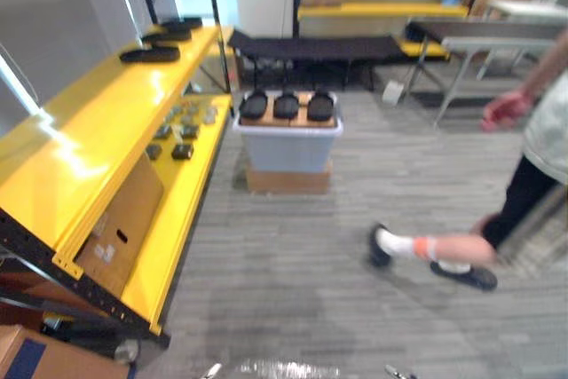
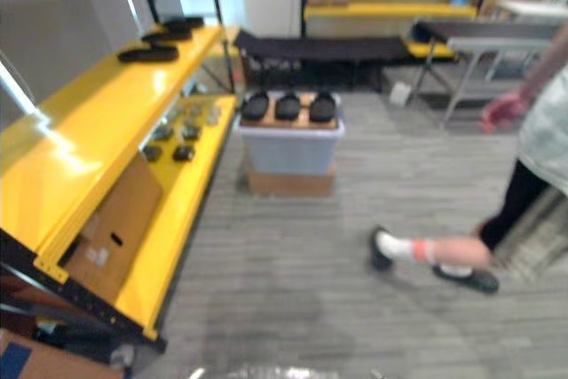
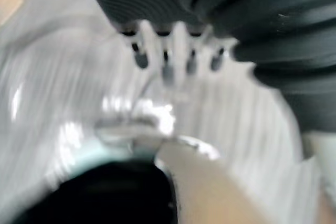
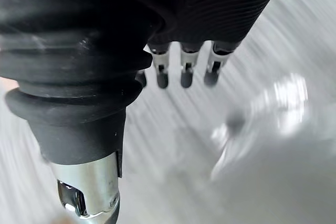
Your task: Walk over and take plastic housings, then place them on the shelf
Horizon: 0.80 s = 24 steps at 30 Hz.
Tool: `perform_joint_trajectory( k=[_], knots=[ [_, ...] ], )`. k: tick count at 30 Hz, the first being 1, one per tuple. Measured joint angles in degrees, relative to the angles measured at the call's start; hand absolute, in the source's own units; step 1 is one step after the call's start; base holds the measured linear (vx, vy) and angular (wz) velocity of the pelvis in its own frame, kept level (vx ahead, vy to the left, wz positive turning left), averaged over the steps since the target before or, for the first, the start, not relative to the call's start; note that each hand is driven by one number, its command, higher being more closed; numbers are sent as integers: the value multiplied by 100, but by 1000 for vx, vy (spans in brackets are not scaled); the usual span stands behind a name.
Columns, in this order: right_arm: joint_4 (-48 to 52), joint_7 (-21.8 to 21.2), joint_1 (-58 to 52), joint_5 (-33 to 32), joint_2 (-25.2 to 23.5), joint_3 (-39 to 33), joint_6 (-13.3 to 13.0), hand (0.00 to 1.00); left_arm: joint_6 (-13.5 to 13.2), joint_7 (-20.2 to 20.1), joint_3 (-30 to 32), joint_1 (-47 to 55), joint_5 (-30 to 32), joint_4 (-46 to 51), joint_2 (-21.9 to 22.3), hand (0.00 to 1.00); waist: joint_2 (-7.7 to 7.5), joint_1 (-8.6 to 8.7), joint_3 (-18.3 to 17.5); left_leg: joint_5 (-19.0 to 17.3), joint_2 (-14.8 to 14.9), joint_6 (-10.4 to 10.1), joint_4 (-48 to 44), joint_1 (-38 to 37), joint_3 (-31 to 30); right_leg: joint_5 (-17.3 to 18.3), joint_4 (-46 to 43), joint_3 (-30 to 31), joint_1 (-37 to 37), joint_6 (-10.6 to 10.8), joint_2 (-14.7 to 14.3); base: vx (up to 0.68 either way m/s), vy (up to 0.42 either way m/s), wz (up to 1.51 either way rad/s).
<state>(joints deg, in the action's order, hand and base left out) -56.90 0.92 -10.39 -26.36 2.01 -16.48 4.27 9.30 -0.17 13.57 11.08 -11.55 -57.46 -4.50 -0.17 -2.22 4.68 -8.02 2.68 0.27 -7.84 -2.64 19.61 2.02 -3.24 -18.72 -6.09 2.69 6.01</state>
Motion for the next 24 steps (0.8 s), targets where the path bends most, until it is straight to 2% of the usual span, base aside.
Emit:
perform_joint_trajectory(
  k=[1,2,7,17,24],
  knots=[
    [-13,-2,4,-1,-91,-102,9,0,15,11,118,-9,-99,-1,45,0,-50,-9,19,93,-55,6,225,-87,37,-35,108,-8,-29,26,8,54,31,-1],
    [-15,0,47,-16,-160,-260,9,0,53,35,179,-24,-170,-9,70,0,-5,-10,52,174,-115,-14,442,-253,53,-48,171,-31,-131,42,28,99,57,3],
    [-33,-69,31,-435,-204,-439,57,0,23,0,212,-59,-218,-109,99,0,-1,-15,59,539,-289,-20,1284,-828,143,-116,366,-154,-461,128,47,110,55,6],
    [-29,-112,194,-198,-310,-480,-31,0,-4,-5,219,-104,-431,-130,46,0,-63,-21,118,553,-372,-2,1283,-950,170,-169,495,-188,-629,221,102,44,24,2],
    [-20,-154,271,-29,-312,-480,74,0,-16,11,221,-111,-424,-171,47,0,-92,-19,144,552,-372,-1,1297,-1031,245,-109,457,-148,-663,213,107,-109,9,-4]
  ],
)
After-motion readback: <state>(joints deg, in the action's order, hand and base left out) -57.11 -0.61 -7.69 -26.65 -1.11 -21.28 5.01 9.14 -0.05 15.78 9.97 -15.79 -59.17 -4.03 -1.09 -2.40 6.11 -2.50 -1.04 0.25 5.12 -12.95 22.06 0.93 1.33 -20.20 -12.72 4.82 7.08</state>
